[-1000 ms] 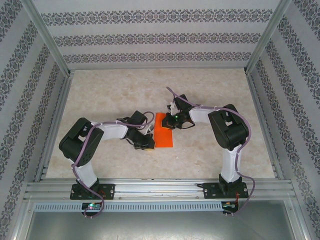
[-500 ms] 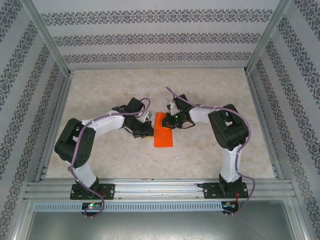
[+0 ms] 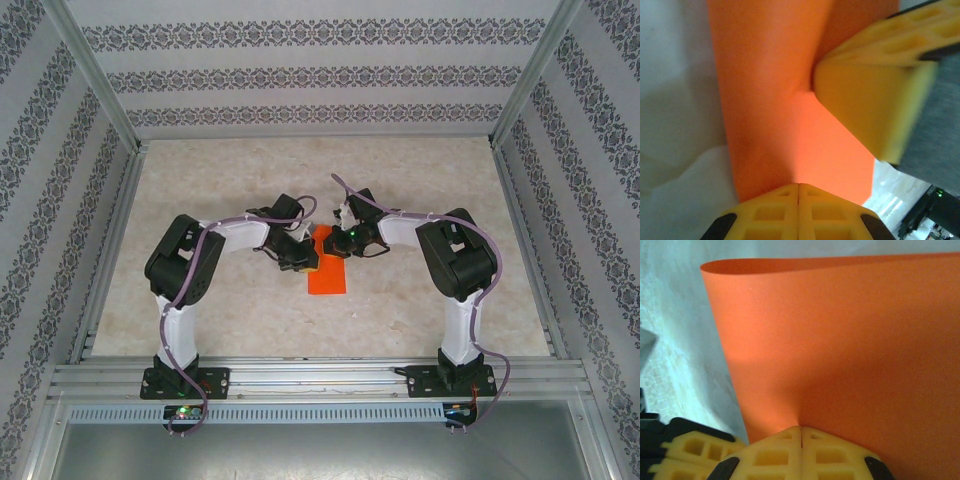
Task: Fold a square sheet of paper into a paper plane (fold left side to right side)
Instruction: Hold the square sheet of paper at the center of the table.
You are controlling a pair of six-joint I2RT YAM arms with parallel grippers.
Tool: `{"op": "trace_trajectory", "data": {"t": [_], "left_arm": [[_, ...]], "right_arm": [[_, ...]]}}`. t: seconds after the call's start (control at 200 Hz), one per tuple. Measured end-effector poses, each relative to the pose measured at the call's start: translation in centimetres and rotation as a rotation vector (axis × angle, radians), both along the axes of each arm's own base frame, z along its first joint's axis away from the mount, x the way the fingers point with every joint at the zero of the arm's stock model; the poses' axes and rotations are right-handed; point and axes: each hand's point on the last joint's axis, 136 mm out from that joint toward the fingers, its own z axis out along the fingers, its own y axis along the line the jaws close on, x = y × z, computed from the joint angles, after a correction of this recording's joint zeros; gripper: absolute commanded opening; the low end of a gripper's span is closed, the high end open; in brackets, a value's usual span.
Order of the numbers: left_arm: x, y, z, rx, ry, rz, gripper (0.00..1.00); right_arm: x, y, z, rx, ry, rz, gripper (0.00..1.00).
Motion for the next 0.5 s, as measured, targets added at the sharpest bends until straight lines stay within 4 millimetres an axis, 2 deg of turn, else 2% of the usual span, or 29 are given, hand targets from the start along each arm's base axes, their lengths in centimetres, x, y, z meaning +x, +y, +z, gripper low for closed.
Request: {"op": "trace_trajectory", "data": {"t": [0.22,0.38,0.465,0.5], "left_arm": [[0.0,-0.2,-0.2,-0.018,0.005,0.019,0.05],[0.0,-0.2,-0.2,-0.026,-0.002,0.033,0.05],[0.0,-0.3,-0.2,-0.027,-0.005,0.04,0.04],[0.0,-0.3,-0.2,-0.027,-0.005,0.043,0.04]], "right_arm": [[0.3,0.0,0.1,-0.007,-0.008,-0.005,0.0],[0.3,-0.3,0.3,-0.04,-0.019,-0.02,0.08],[0.6,-0.8,1.1,-0.06,-0.038,-0.039,0.08],[0.7,-0.8,1.7,-0.062,-0.049,-0.042,0.04]]}}
